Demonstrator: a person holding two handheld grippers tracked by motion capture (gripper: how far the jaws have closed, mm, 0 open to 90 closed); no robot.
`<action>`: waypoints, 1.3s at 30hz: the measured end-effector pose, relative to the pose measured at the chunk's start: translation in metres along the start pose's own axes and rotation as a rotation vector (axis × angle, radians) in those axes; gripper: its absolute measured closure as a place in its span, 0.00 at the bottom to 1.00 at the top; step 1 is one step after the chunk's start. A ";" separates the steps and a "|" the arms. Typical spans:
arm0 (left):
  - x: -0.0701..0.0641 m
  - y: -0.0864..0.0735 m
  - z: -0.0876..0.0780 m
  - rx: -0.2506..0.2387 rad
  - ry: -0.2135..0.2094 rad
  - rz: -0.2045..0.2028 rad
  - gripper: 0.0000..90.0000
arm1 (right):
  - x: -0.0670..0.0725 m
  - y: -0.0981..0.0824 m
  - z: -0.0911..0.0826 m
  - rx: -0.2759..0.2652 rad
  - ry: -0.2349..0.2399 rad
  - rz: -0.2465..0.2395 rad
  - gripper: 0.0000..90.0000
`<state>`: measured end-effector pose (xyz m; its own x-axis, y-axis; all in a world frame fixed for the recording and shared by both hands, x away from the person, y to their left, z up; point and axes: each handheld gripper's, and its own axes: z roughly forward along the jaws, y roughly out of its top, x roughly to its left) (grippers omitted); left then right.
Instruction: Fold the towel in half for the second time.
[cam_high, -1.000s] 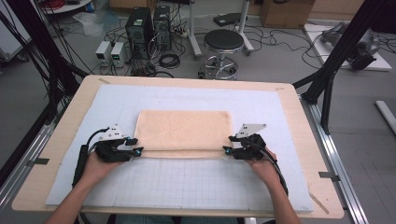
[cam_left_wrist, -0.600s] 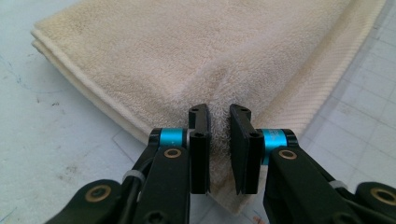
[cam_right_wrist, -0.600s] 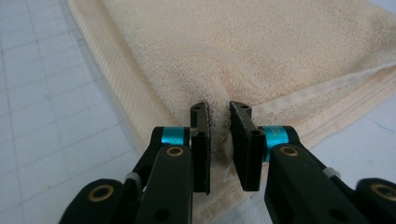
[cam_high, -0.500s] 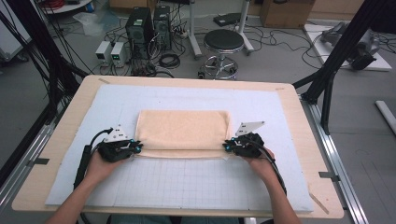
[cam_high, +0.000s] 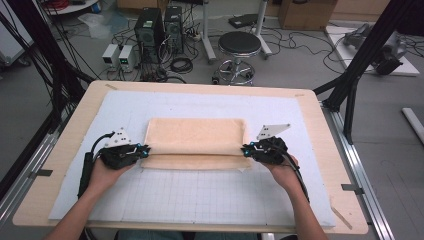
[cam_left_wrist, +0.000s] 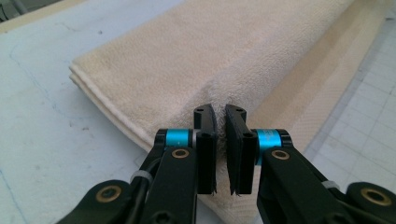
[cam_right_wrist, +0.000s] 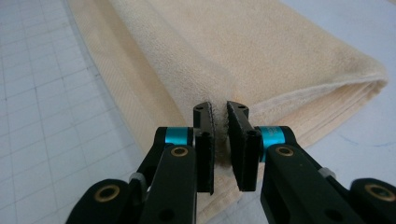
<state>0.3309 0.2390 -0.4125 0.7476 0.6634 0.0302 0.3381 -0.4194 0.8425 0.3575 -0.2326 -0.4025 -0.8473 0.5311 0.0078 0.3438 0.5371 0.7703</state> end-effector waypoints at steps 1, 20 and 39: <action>0.000 0.001 -0.001 -0.009 -0.001 -0.002 0.92 | 0.000 0.001 -0.001 -0.001 -0.001 -0.009 0.91; -0.018 -0.014 -0.010 0.056 -0.065 0.033 0.72 | 0.014 -0.016 -0.006 0.088 0.016 0.011 0.70; -0.004 -0.014 0.015 0.077 -0.052 -0.055 0.72 | 0.007 -0.015 0.016 0.075 -0.016 0.016 0.68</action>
<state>0.3318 0.2333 -0.4323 0.7544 0.6548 -0.0447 0.4210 -0.4306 0.7983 0.3527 -0.2265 -0.4238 -0.8347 0.5507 0.0091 0.3877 0.5757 0.7199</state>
